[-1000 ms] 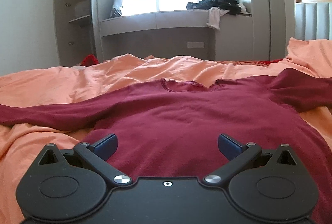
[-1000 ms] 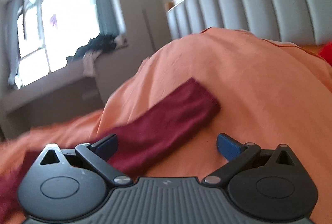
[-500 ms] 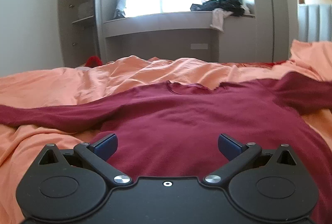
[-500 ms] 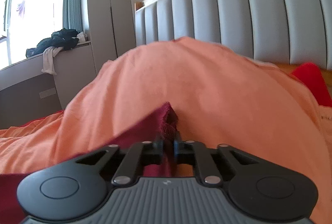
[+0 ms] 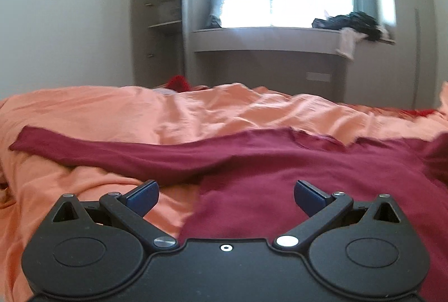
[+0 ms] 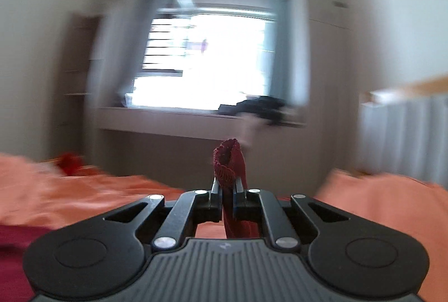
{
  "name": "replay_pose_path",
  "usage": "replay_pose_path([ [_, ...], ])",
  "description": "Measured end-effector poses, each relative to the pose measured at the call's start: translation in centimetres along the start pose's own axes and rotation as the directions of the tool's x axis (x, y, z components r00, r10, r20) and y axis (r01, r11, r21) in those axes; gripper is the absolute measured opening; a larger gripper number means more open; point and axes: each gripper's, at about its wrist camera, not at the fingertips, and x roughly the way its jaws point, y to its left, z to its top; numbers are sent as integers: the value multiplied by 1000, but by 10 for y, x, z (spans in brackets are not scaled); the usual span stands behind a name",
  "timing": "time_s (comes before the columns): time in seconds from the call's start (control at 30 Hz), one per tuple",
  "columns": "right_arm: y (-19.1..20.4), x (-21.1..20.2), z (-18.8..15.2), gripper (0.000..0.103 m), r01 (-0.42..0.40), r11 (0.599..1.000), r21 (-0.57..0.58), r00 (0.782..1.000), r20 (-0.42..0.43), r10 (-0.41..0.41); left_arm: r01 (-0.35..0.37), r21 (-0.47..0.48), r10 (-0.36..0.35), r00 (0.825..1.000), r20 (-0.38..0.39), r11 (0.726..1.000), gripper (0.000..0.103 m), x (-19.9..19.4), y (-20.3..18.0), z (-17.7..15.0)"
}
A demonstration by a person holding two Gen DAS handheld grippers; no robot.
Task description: Fold small clothes
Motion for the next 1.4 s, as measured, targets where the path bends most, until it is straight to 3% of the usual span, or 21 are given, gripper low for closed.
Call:
replay_pose_path([
  [0.1, 60, -8, 5, 7, -164, 986, -34, 986, -6, 164, -57, -57, 56, 998, -13, 997, 103, 3, 19, 5],
  [0.27, 153, -18, -15, 7, -398, 914, -81, 916, -95, 391, -147, -164, 142, 989, -45, 975, 103, 8, 56, 11],
  [0.4, 213, -28, -52, 7, -511, 849, -132, 852, -205, 481, -197, -234, 188, 980, -60, 952, 103, 11, 82, 14],
  [0.57, 259, -39, -88, 8, -585, 787, -195, 795, -328, 510, -215, -259, 202, 976, -76, 942, 103, 15, 99, 15],
  [0.67, 261, -44, -107, 27, -654, 737, -171, 733, -383, 562, -168, -262, 154, 985, -74, 950, 103, 18, 99, 15],
  [0.73, 249, -50, -109, 67, -678, 716, -167, 713, -390, 583, -116, -262, 101, 992, -73, 958, 103, 20, 95, 14],
  [0.8, 226, -58, -111, 75, -680, 714, -168, 714, -373, 592, -48, -263, 31, 997, -68, 964, 103, 24, 89, 13],
  [0.87, 203, -57, -109, 80, -663, 734, -147, 727, -364, 583, 31, -260, -50, 997, -66, 965, 103, 29, 81, 12],
  [0.9, 185, -54, -107, 88, -645, 755, -120, 738, -352, 575, 73, -261, -93, 993, -66, 962, 103, 32, 76, 12],
  [1.03, 120, -34, -105, 96, -508, 859, -61, 826, -319, 465, 201, -272, -229, 971, -75, 941, 103, 43, 53, 9],
  [1.1, 85, -15, -107, 98, -399, 917, -16, 875, -305, 376, 214, -254, -242, 967, -84, 943, 103, 49, 39, 7],
  [1.2, 37, 22, -115, 98, -233, 970, 74, 918, -311, 245, 188, -193, -213, 970, -114, 963, 103, 57, 20, 3],
  [1.3, -5, 71, -128, 89, -119, 973, 197, 921, -344, 182, 140, -108, -157, 973, -168, 984, 103, 64, 4, -3],
  [1.4, -34, 109, -141, 79, -89, 940, 330, 904, -369, 216, 134, -66, -145, 966, -212, 989, 103, 68, 0, -6],
])
